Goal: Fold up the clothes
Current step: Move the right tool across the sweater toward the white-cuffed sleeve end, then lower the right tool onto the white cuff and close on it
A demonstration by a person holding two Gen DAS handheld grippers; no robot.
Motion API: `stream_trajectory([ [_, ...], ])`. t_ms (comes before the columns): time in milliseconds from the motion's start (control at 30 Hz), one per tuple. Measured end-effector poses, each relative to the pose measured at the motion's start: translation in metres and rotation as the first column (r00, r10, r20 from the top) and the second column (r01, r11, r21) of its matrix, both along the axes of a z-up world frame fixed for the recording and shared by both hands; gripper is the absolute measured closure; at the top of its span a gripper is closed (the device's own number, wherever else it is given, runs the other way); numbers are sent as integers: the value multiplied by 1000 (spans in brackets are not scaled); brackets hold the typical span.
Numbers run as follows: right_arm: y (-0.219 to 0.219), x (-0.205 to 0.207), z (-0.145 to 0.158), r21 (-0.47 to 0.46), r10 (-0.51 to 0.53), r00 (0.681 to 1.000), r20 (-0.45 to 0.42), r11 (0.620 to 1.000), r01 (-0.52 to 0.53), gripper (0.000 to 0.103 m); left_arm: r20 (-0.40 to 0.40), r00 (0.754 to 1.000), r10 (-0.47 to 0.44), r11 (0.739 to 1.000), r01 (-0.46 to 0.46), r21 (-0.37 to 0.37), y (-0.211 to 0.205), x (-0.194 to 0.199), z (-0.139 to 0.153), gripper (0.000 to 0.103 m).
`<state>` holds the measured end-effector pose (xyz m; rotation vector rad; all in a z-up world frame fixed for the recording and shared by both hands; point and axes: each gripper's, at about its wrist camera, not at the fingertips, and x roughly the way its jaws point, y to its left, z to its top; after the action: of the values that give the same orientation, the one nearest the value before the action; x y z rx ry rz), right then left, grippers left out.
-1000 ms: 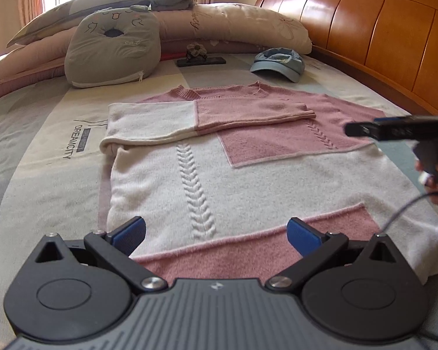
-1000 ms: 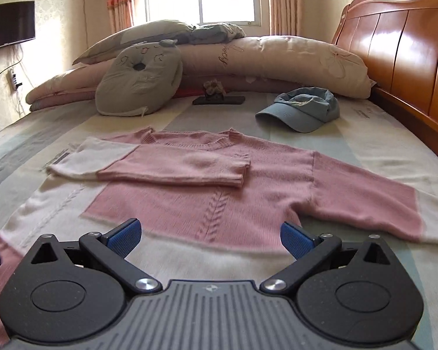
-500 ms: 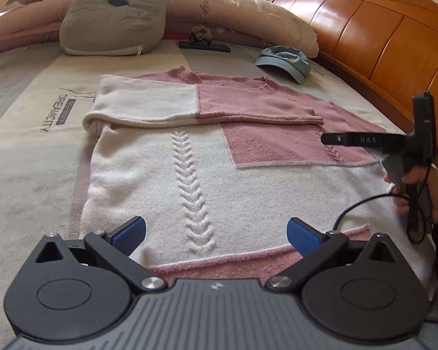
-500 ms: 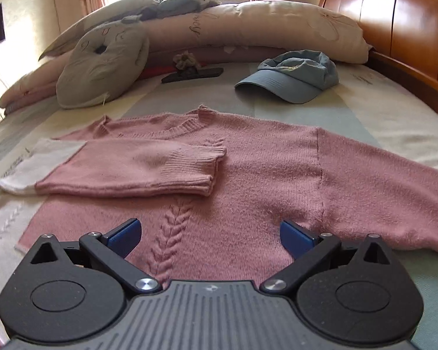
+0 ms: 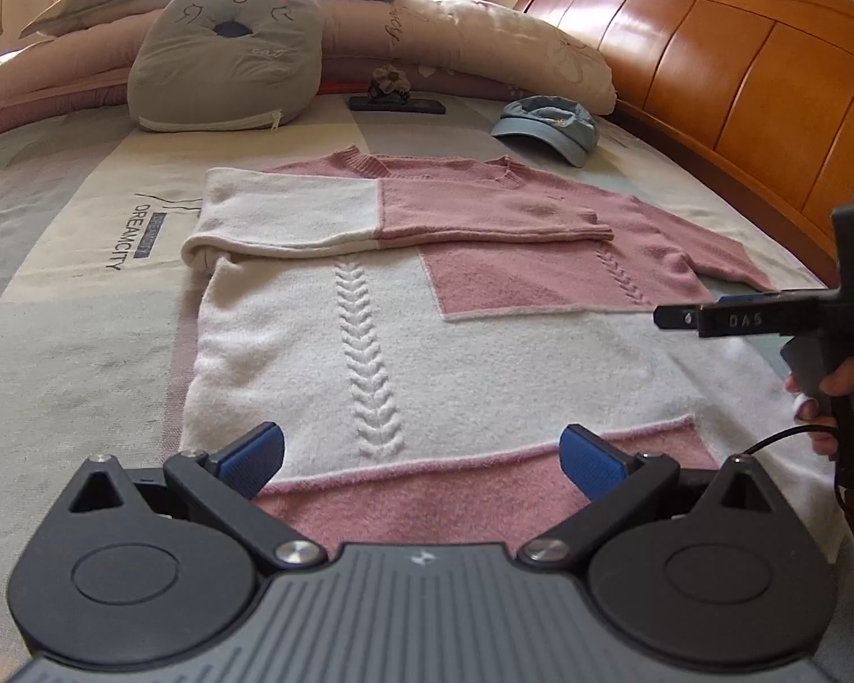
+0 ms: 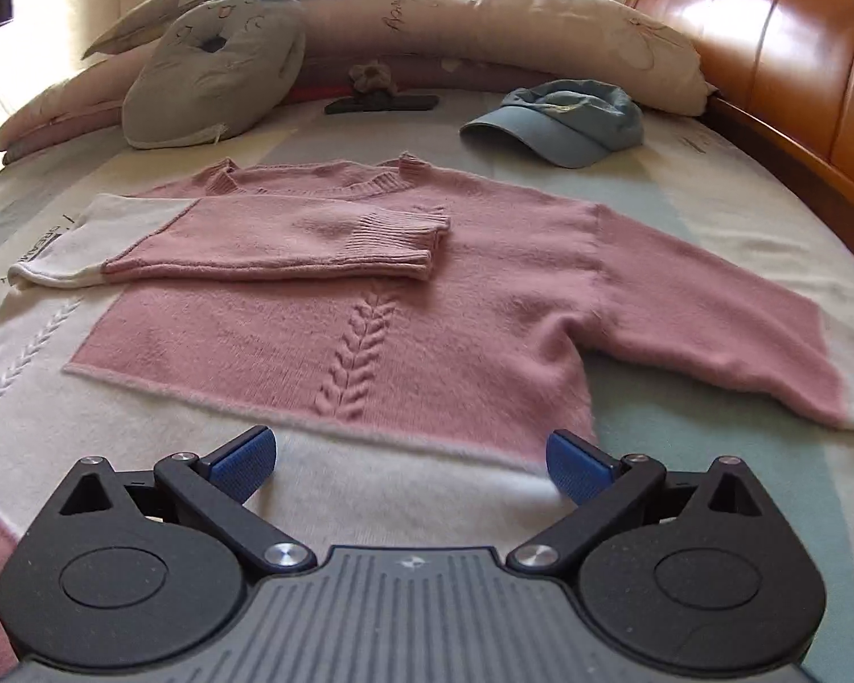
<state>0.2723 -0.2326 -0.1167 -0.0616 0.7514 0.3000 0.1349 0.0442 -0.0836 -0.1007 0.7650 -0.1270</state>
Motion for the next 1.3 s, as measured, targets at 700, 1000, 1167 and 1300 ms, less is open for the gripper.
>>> stream_trajectory([
  [700, -121, -69, 18, 254, -137, 991, 2, 958, 132, 0, 36, 991, -125, 989, 122, 77, -48, -18, 21, 1],
  [1000, -287, 28, 25, 353, -446, 895, -32, 832, 427, 0, -33, 988, -152, 985, 154, 73, -73, 17, 6, 1],
  [1167, -371, 77, 24, 386, -588, 806, -67, 730, 564, 0, -70, 981, -183, 979, 188, 74, -88, 29, -4, 1],
  [1300, -383, 73, 19, 403, -600, 794, -101, 705, 584, 0, -90, 975, -201, 974, 209, 90, -97, 34, -10, 1],
])
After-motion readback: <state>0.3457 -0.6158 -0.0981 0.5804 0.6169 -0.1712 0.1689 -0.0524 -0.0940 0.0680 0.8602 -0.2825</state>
